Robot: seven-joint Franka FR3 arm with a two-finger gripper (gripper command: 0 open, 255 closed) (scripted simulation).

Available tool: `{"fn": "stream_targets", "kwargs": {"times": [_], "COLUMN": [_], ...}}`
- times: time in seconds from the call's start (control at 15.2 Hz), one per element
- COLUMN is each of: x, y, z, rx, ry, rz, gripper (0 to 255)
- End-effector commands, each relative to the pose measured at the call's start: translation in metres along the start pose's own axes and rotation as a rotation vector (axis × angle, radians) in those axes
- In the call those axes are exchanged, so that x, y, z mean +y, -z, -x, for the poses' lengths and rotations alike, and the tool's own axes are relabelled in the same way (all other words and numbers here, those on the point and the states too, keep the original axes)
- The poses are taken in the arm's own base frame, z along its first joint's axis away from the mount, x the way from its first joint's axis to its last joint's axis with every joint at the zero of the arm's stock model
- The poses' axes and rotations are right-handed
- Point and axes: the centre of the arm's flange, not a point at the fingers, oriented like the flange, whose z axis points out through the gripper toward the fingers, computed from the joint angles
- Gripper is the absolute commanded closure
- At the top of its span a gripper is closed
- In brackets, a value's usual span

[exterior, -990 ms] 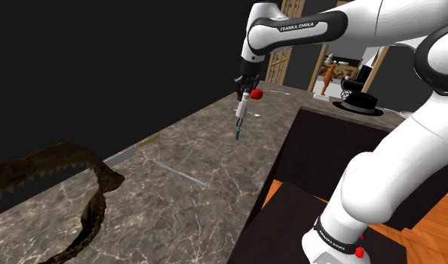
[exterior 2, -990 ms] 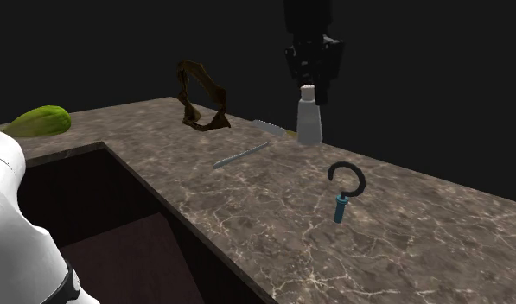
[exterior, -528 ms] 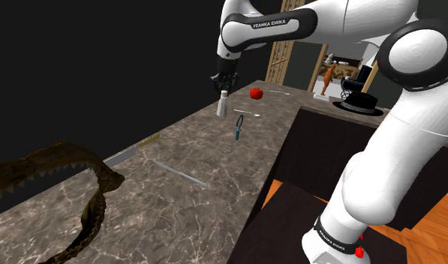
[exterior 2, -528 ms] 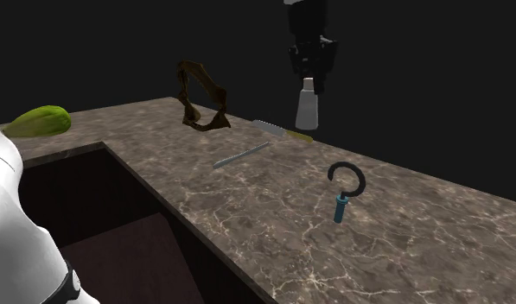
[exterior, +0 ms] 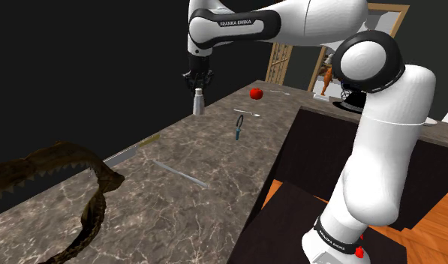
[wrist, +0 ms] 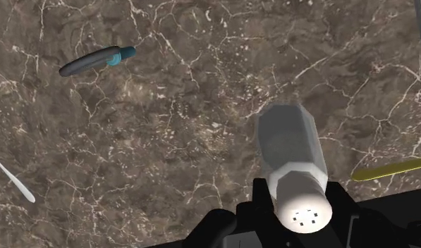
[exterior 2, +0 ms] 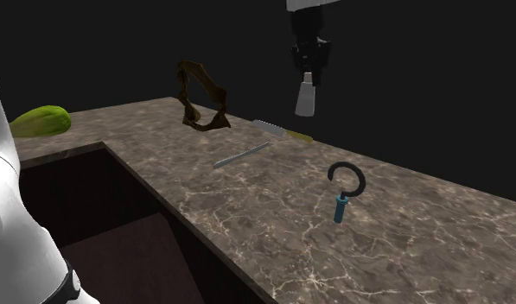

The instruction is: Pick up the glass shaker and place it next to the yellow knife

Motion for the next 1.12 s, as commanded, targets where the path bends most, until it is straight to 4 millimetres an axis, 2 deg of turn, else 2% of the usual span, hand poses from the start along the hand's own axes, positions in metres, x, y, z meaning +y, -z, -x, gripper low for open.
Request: {"fn": "stream_targets", "kwargs": {"times": [0.0, 0.26, 1.06], "x": [-0.02, -0.068, -0.073], "y": [0.0, 0.0, -0.063], "z": [-0.014, -0.046, -0.037], "rx": [0.0, 0.0, 0.0], "ry": [-0.001, -0.001, -0.001], "rz": [0.0, 0.0, 0.0], "gripper": [255, 255, 255]}}
